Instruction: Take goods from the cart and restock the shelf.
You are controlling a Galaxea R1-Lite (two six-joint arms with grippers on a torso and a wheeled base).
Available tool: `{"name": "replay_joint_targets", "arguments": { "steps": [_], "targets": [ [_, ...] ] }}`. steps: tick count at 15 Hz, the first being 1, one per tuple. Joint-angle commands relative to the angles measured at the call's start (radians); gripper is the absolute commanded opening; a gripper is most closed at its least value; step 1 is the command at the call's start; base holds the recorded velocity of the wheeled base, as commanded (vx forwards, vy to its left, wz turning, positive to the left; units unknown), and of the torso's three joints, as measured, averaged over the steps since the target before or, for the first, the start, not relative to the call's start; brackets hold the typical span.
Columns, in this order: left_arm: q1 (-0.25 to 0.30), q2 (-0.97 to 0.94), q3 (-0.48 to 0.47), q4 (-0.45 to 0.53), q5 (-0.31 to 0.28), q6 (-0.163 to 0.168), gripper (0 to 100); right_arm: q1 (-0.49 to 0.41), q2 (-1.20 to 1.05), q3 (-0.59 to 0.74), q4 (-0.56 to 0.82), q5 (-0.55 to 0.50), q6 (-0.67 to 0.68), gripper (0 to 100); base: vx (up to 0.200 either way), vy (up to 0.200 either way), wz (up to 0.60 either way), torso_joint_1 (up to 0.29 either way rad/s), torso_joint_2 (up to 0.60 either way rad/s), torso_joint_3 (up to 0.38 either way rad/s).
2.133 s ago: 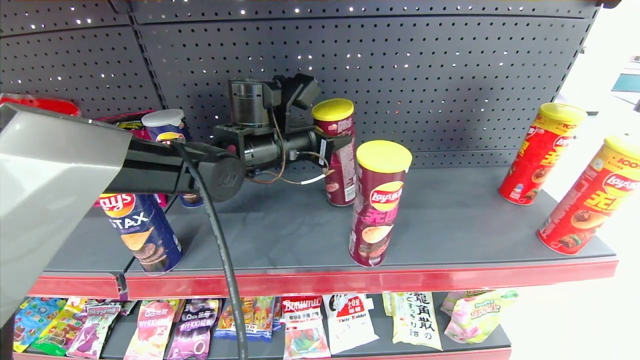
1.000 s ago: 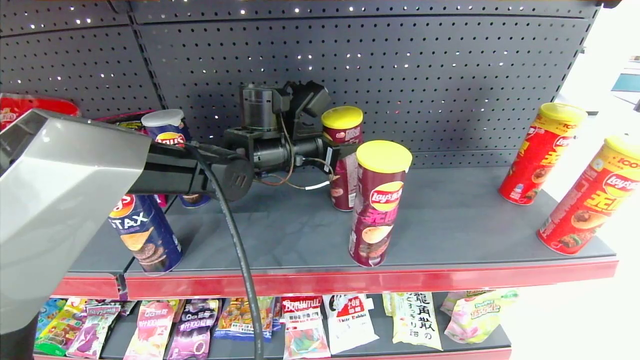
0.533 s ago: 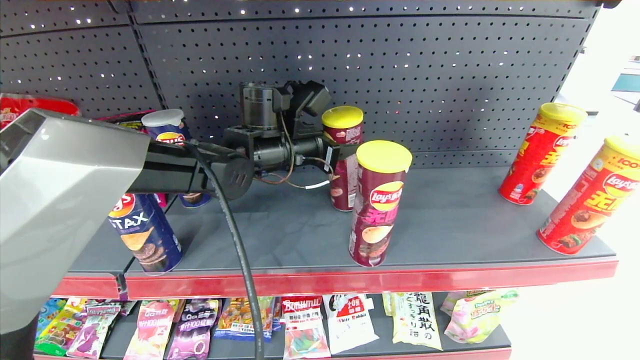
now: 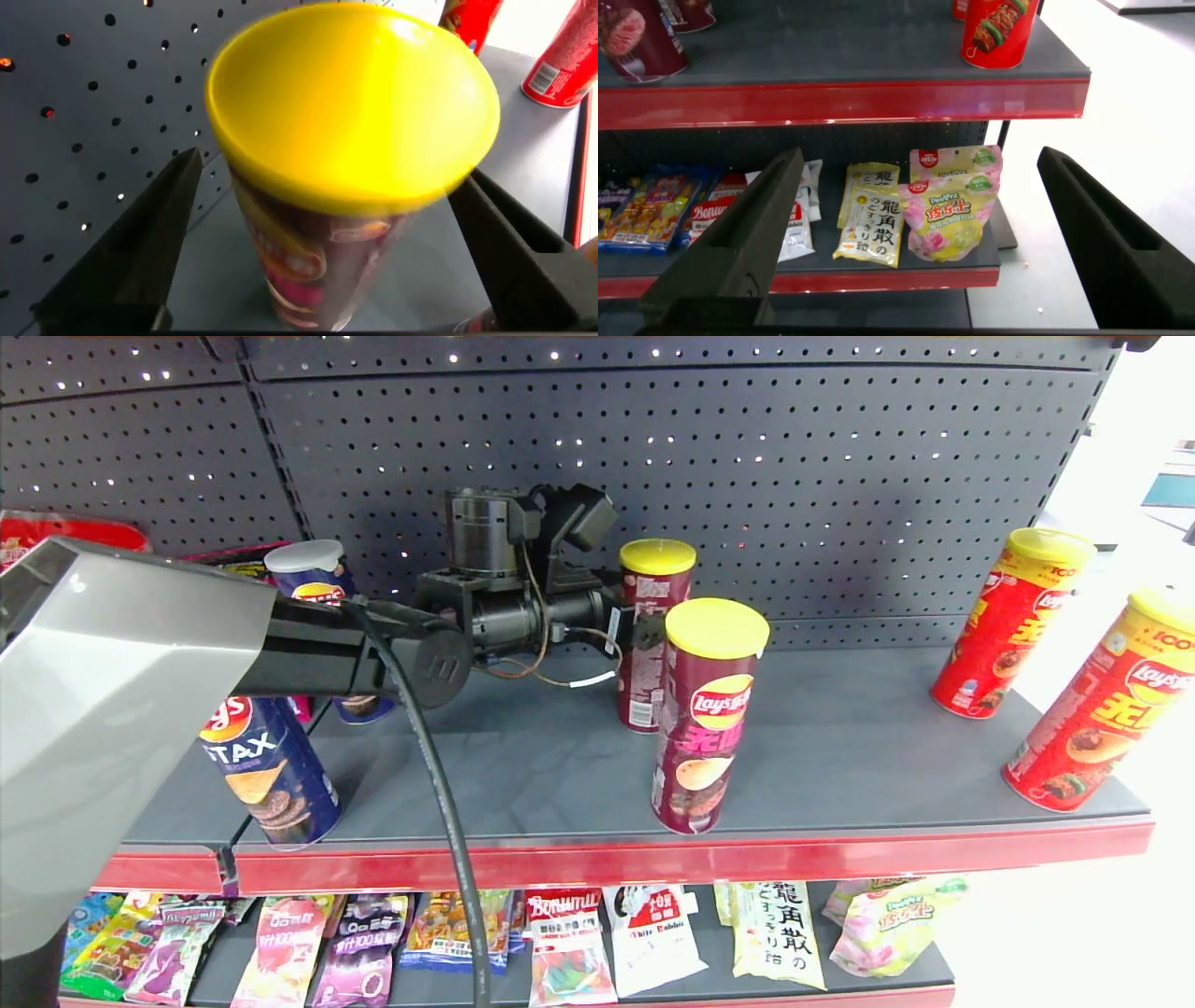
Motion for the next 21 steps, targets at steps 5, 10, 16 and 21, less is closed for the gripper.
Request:
{"name": "replay_joint_targets", "arguments": {
  "steps": [5, 10, 16, 21],
  "targets": [
    [0.009, -0.088, 0.111, 0.024, 0.005, 0.003, 100, 0.000, 0.002, 0.000, 0.000, 0.000, 0.000, 100, 0.000, 0.000, 0.00, 0.000, 0.00, 0.000],
    [0.017, -0.230, 0.325, 0.022, 0.006, 0.003, 100, 0.000, 0.002, -0.001, 0.000, 0.000, 0.000, 100, 0.000, 0.000, 0.00, 0.000, 0.00, 0.000],
    [0.017, -0.393, 0.516, 0.022, 0.008, 0.004, 100, 0.000, 0.002, 0.000, 0.000, 0.000, 0.000, 100, 0.000, 0.000, 0.00, 0.000, 0.00, 0.000],
    [0.012, -0.618, 0.713, 0.028, 0.008, 0.006, 100, 0.000, 0.002, 0.000, 0.000, 0.000, 0.000, 100, 0.000, 0.000, 0.00, 0.000, 0.00, 0.000]
  ]
}}
